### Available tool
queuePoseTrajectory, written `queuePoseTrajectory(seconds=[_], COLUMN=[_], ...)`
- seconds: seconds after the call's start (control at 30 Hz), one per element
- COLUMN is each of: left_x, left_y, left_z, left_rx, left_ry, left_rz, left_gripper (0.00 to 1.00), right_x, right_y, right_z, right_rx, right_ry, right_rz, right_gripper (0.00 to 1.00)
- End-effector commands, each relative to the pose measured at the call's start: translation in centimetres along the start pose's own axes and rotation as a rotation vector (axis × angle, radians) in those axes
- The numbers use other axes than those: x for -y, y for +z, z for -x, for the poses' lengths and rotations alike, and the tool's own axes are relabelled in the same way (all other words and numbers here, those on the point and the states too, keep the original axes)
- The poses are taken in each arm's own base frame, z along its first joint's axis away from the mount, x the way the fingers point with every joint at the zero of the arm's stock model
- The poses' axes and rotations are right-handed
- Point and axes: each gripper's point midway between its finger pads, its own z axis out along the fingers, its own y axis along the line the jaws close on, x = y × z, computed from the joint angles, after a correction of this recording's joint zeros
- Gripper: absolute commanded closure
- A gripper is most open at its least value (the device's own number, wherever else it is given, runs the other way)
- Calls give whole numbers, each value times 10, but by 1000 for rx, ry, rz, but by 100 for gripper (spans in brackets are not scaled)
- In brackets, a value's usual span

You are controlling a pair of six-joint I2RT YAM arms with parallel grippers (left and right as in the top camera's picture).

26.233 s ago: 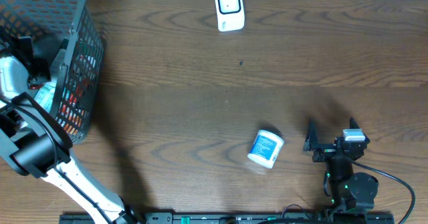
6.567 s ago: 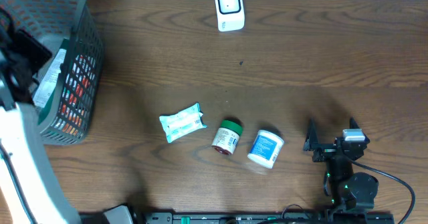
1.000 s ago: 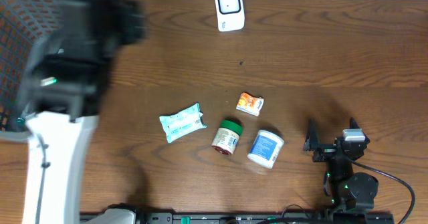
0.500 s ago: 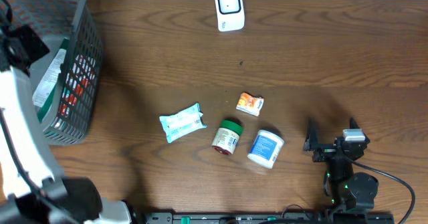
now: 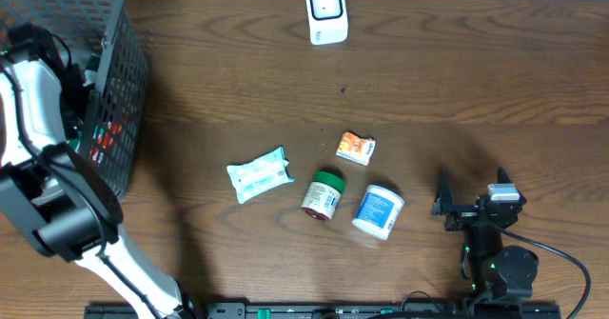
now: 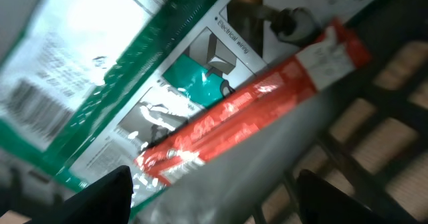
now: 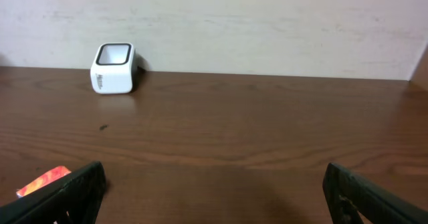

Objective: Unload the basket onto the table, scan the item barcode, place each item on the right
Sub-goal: 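Reach the left gripper into the basket toward the red strip packet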

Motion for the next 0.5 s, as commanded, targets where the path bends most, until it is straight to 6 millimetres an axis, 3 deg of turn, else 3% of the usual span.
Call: queuePoseTrajectory(seconds=[0.0,0.47], left_x=[7,7], left_y=[23,45], left_z=[-10,7], left_rx=[-75,-12], left_ry=[22,22], left_rz=[-33,-28], left_gripper=[25,25], right_x=[2,2], right_y=[0,0], right_z=[0,0], right_rx=[1,1], right_ry=[10,10], right_rz=[-11,-11], right_gripper=[1,1])
